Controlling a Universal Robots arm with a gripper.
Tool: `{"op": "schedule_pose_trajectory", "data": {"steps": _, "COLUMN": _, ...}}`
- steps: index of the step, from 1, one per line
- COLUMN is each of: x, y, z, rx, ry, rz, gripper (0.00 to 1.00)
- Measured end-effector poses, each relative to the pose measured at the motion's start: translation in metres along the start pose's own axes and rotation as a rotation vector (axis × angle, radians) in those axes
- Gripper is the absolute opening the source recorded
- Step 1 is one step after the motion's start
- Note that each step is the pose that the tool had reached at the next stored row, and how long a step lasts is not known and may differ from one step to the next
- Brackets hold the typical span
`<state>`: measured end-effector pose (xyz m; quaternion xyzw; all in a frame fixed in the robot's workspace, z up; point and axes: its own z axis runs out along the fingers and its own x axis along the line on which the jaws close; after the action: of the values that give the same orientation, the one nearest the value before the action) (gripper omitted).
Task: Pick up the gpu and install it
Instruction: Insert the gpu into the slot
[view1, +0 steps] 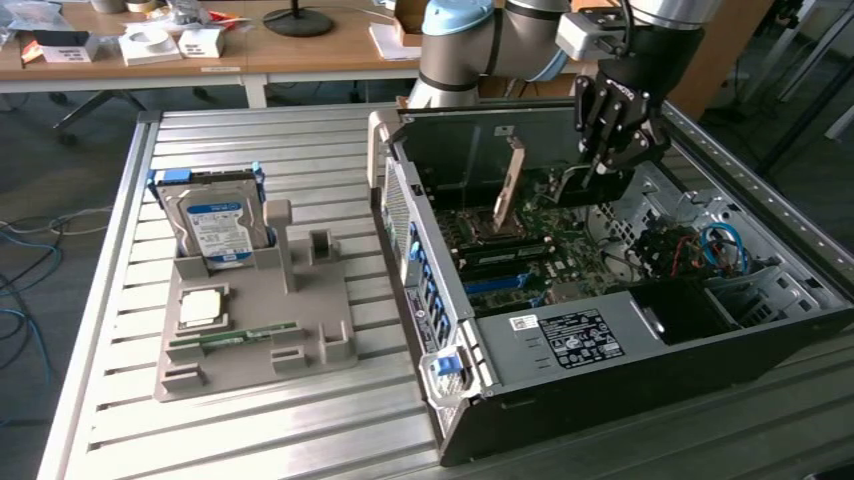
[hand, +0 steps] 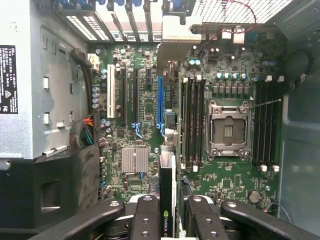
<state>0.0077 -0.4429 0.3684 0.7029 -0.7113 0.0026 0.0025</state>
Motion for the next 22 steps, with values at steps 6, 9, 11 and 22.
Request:
{"op": "schedule_pose_trajectory", "data": {"steps": 6, "x": 0.000, "y": 0.0000, "z": 0.0029, "rx": 0.0001, "ry": -0.0005, "rz": 0.000, "gripper": 0.26}}
{"op": "schedule_pose_trajectory", "data": {"steps": 9, "x": 0.000, "y": 0.0000, "z": 0.0079, "rx": 0.0001, "ry": -0.0002, "rz": 0.000, "gripper": 0.26}}
{"op": "schedule_pose_trajectory", "data": {"steps": 11, "x": 0.000, "y": 0.0000, "z": 0.0114, "rx": 0.0000, "ry": -0.0001, "rz": 0.000, "gripper": 0.26}}
{"op": "schedule_pose_trajectory", "data": {"steps": 22, "x": 0.000, "y": 0.0001, "z": 0.0277, "rx": 0.0001, "ry": -0.0002, "rz": 0.000, "gripper": 0.26}}
